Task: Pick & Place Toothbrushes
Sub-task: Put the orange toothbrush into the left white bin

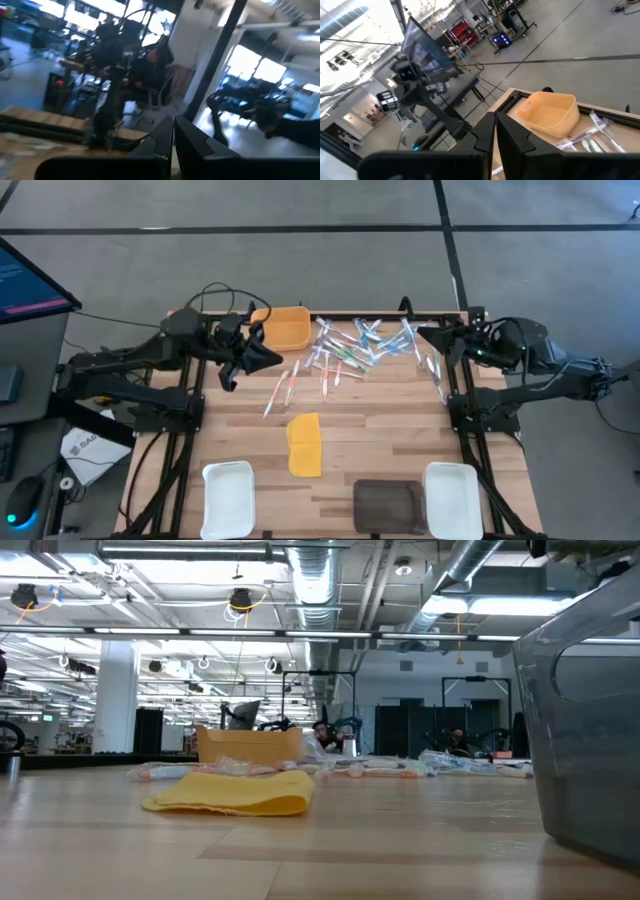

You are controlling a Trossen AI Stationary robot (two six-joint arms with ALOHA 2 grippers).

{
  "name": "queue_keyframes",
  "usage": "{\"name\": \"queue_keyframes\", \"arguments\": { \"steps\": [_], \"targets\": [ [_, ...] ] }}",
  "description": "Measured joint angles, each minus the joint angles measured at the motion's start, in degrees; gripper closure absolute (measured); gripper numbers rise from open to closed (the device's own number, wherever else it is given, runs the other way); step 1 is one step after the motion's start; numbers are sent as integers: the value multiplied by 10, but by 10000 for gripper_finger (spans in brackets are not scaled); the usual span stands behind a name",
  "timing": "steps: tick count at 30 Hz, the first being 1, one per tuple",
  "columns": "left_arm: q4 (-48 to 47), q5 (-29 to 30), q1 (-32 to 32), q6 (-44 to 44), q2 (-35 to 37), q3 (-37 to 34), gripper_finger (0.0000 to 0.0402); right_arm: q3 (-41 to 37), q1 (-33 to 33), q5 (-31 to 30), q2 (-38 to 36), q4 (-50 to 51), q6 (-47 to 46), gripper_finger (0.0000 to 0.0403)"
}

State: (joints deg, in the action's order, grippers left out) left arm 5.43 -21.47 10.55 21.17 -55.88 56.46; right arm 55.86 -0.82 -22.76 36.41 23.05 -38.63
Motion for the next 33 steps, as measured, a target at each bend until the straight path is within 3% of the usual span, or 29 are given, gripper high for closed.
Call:
{"name": "queue_keyframes", "arguments": {
  "steps": [8, 15, 21, 33],
  "targets": [
    [-249, 85, -21, -102, 0, 51, 399, 0, -1, 2, -1, 1, 0, 386],
    [-407, 175, -53, -103, -8, 51, 400, 0, -1, 2, -1, 5, 0, 386],
    [-449, 197, -59, 14, -41, 28, 400, 0, -1, -6, 0, 11, 0, 386],
    [-379, 200, -75, 52, -129, -63, 400, 0, -1, -8, 3, 44, 0, 386]
  ]
}}
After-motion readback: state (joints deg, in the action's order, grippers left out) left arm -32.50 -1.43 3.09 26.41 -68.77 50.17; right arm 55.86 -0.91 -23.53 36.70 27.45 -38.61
